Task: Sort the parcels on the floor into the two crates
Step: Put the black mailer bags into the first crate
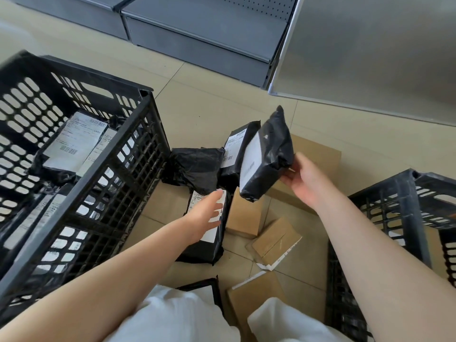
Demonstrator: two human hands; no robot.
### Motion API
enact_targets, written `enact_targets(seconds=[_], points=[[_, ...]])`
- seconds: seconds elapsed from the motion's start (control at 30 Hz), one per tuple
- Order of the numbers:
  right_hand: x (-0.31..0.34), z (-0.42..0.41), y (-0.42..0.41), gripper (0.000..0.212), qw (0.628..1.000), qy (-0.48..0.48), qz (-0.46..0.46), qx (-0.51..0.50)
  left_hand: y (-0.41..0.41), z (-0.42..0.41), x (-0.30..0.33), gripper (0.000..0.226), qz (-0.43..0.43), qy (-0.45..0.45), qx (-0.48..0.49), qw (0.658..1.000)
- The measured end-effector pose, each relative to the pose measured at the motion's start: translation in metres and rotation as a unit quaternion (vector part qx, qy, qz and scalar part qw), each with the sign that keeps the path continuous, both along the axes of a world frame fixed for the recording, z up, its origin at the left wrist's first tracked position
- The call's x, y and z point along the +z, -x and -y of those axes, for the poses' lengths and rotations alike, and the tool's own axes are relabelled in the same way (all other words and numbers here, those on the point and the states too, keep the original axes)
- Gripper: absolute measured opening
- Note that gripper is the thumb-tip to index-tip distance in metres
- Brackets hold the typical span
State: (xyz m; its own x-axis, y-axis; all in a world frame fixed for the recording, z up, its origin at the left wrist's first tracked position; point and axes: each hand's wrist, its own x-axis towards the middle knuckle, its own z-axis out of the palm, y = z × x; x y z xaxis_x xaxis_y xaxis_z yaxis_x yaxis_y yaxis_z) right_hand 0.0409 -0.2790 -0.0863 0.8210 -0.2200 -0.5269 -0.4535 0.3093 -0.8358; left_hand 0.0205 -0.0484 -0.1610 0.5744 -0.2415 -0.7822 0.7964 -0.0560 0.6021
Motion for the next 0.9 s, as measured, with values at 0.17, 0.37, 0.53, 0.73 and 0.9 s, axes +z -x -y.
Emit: enact_targets(seconds=[0.17,0.37,0.53,0.73,0.9], points=[[-0.003,-0.007,0.001,0.028,0.994,-0.102,-0.037,-0.011,0.001,0.005,0.009,0.064,-0.039,0.131,0.047,0.99],[-0.014,-0.012,0.003,0.014,0.987,-0.138,-0.086,0.012,0.005,0.018,0.006,0.05,-0.002,0.168,0.05,0.984],[-0.01,-0.01,0.006,0.027,0.981,-0.17,-0.087,0.034,0.004,0.013,0.008,0.039,0.048,0.196,0.053,0.978],[-0.026,-0.014,-0.002,0.01,0.99,0.111,-0.085,-0.014,-0.002,0.005,0.01,0.032,0.049,0.214,0.114,0.969],[-0.009,-0.019,-0.001,0.024,0.919,0.375,0.1,-0.06,-0.003,-0.003,0.003,0.034,0.053,0.184,0.164,0.968]])
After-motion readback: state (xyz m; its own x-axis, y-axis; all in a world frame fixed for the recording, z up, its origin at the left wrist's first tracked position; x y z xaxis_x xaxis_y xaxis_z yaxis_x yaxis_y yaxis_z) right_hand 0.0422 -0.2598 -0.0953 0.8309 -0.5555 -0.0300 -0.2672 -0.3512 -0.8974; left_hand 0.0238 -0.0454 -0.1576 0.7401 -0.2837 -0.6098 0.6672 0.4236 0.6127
